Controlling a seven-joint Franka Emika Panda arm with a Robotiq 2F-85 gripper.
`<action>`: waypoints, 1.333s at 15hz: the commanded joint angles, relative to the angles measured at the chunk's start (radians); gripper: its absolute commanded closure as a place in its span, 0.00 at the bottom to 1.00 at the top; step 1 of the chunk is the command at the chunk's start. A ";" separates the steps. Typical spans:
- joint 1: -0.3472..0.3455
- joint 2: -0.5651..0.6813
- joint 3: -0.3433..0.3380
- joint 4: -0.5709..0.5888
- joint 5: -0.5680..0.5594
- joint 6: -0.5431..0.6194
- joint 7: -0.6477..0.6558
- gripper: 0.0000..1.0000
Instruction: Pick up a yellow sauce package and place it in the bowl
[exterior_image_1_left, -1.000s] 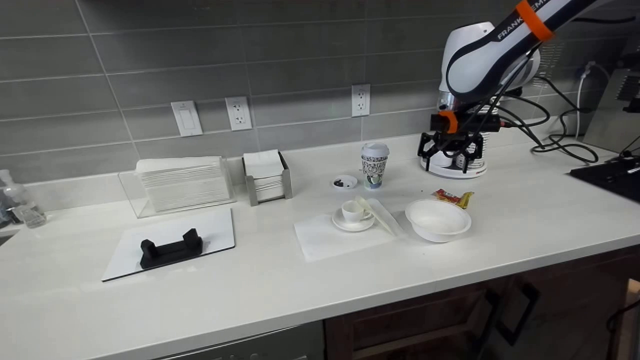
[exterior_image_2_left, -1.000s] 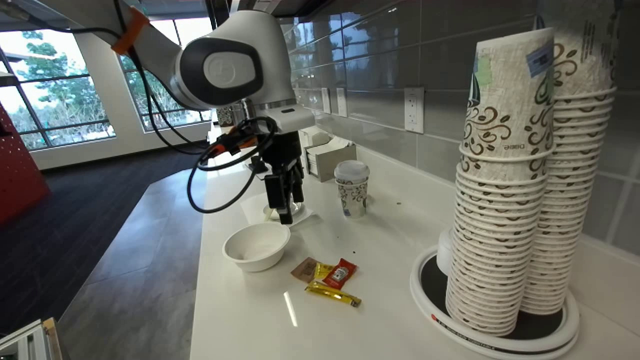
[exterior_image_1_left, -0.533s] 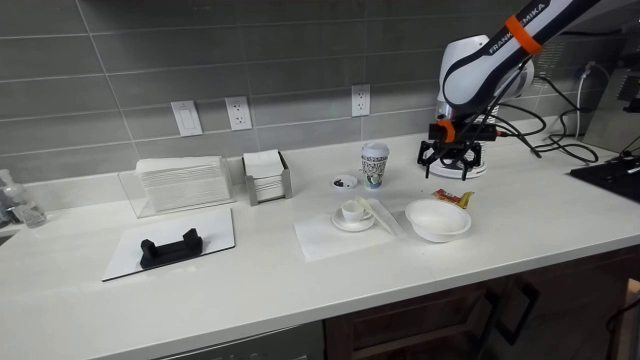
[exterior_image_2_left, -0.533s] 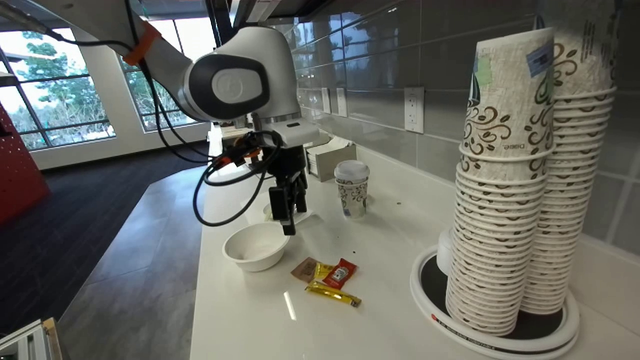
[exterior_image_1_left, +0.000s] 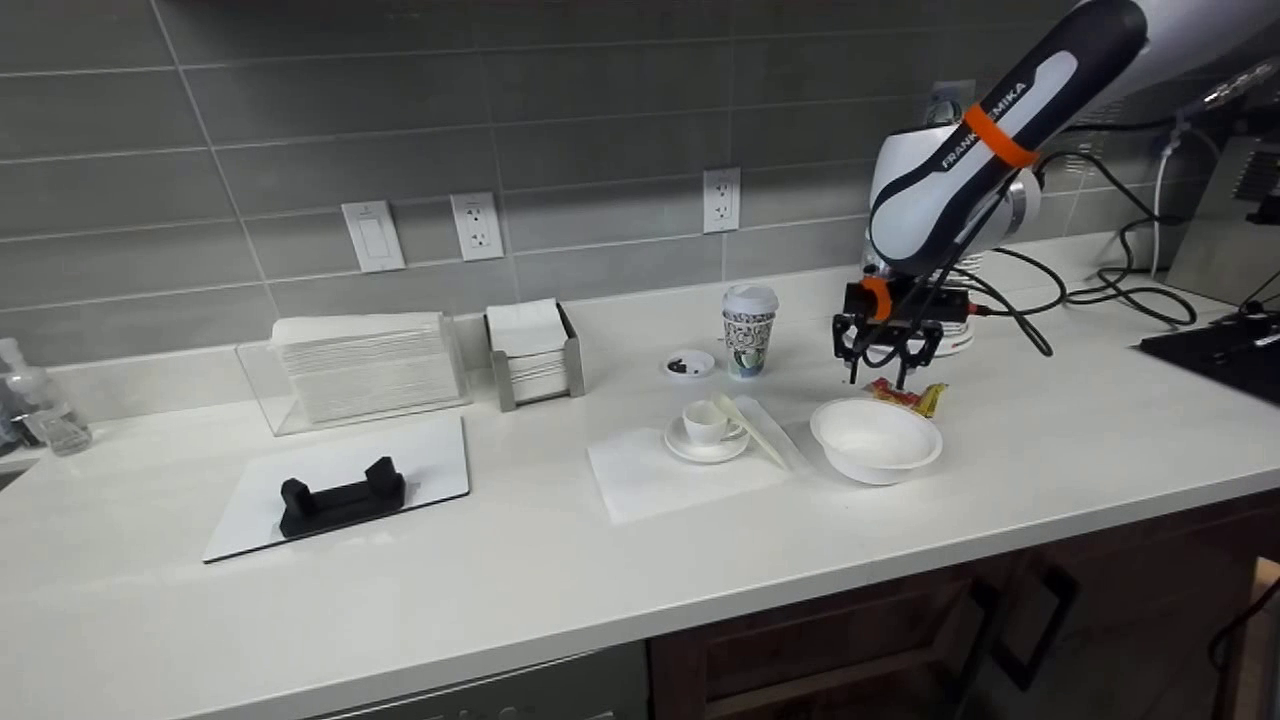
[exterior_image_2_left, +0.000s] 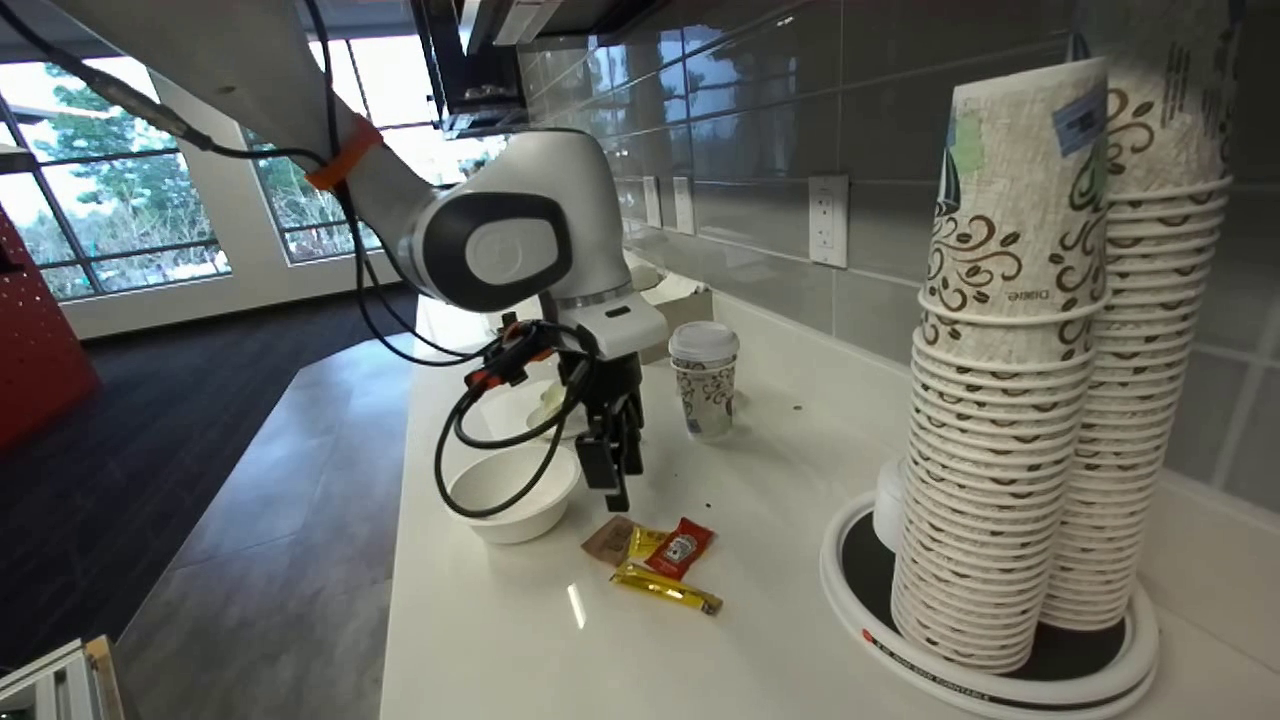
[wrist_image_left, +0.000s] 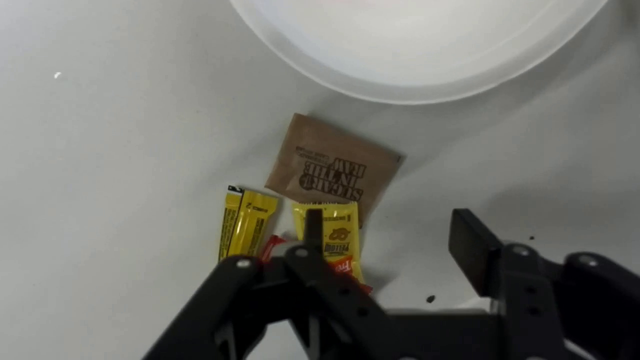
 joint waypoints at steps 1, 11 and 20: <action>0.012 0.058 -0.024 0.043 0.026 0.029 0.017 0.49; 0.024 0.124 -0.081 0.096 0.011 -0.024 0.043 0.44; 0.009 0.134 -0.065 0.110 0.039 -0.070 0.015 0.42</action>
